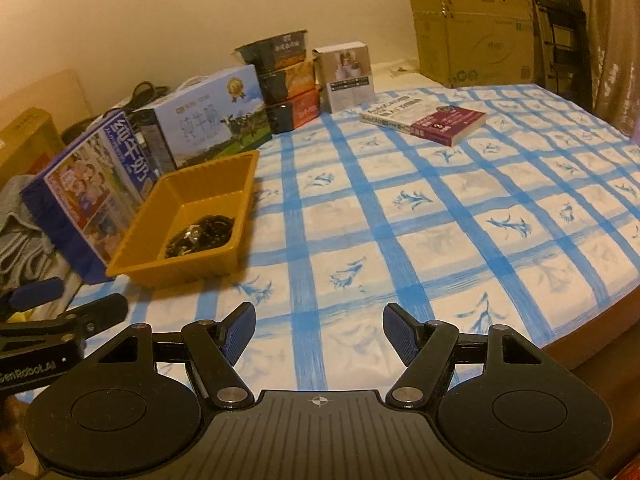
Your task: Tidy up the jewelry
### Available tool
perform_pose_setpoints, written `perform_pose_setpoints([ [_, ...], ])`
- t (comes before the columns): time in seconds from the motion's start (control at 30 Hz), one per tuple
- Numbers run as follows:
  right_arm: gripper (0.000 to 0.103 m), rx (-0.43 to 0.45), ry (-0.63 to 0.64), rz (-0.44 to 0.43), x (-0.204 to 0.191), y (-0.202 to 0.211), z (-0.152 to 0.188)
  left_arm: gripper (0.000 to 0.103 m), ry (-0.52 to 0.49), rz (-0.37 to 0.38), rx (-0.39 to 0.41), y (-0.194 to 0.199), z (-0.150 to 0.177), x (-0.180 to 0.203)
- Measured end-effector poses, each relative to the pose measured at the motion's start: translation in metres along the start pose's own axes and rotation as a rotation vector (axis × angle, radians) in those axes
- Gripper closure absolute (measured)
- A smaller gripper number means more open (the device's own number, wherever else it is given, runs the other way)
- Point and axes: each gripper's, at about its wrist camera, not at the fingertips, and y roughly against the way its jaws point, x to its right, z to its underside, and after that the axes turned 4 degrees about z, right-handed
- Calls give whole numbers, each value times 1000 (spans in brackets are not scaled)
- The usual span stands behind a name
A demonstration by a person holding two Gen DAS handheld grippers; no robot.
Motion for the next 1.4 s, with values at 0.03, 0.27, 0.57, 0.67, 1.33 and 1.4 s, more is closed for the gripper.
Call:
perform_pose_setpoints([
  [0.03, 32, 1, 6, -6, -1, 3, 1, 10, 14, 10, -10, 1, 0, 0],
  [0.27, 32, 1, 30, -23, 3, 15, 6, 10, 40, 38, -57, 3, 1, 9],
  [0.57, 32, -17, 2, -24, 16, 16, 10, 10, 23, 36, -88, -8, 0, 20],
  [0.67, 32, -23, -1, -23, 17, 15, 11, 10, 20, 37, -91, -10, 1, 21],
  [1.33, 32, -37, 7, -27, 12, 9, 11, 10, 19, 39, -93, -13, 2, 22],
  [1.4, 32, -36, 6, -26, 12, 9, 11, 10, 19, 40, -92, -13, 2, 22],
])
